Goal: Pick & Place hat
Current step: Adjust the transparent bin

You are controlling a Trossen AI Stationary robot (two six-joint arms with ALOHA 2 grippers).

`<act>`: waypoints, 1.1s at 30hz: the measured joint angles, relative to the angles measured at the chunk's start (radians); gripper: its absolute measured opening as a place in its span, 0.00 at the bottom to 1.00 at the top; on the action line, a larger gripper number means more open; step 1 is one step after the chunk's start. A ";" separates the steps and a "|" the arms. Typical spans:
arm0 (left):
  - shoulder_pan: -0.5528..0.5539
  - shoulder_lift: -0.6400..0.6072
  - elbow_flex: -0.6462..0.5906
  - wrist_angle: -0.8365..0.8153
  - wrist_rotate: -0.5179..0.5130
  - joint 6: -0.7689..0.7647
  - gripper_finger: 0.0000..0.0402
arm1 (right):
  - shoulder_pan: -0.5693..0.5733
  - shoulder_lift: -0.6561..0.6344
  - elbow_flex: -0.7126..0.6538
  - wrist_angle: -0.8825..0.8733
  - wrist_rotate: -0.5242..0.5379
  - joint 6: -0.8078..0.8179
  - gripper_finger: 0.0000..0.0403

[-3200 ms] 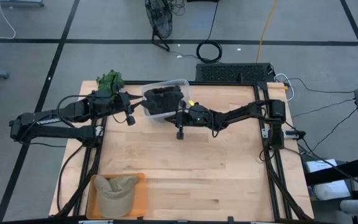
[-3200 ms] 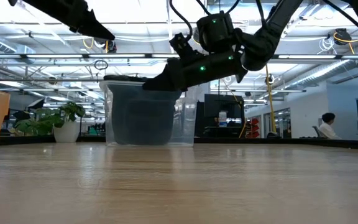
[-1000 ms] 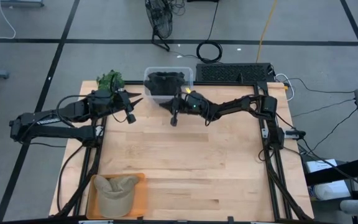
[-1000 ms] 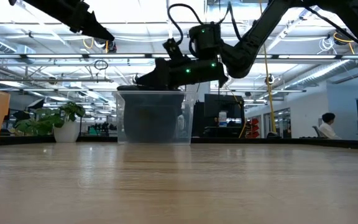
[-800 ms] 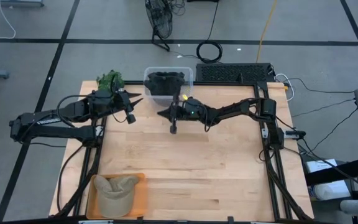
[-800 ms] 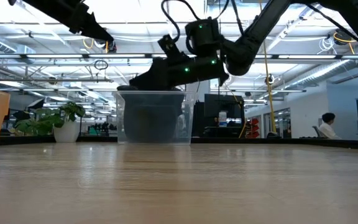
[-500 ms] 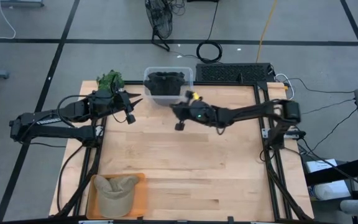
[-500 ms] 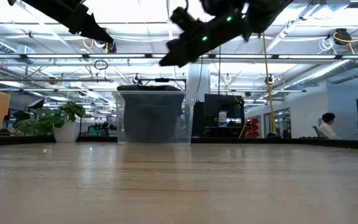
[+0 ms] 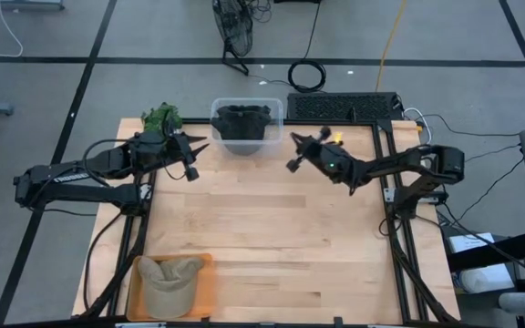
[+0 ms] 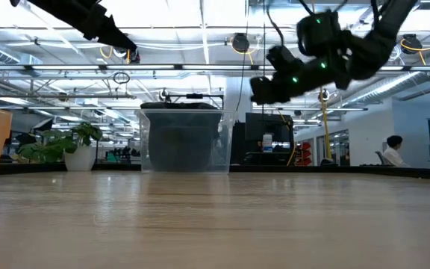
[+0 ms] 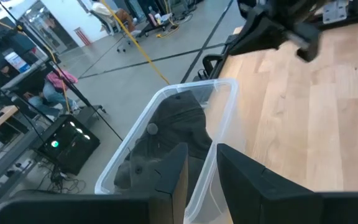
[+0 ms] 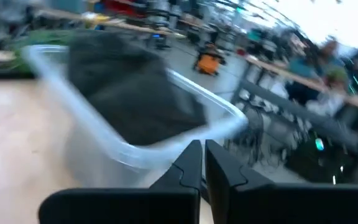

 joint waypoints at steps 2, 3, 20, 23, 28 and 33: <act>0.000 0.000 0.000 0.015 0.000 0.000 0.24 | -0.043 0.000 -0.049 0.055 -0.001 0.077 0.00; 0.000 0.000 0.000 0.021 0.000 0.000 0.24 | -0.065 0.001 -0.064 0.066 -0.008 0.126 0.00; 0.000 0.000 0.000 0.042 0.000 0.004 0.24 | -0.129 0.123 -0.023 0.076 -0.295 0.344 0.00; 0.000 0.000 0.000 0.043 0.000 0.004 0.24 | -0.122 0.158 0.006 0.076 -0.319 0.355 0.00; 0.000 0.000 0.000 0.043 0.000 0.000 0.24 | -0.109 0.220 0.056 0.072 -0.350 0.353 0.00; 0.000 0.000 0.000 0.043 0.000 0.000 0.24 | -0.104 0.256 0.085 0.076 -0.351 0.355 0.00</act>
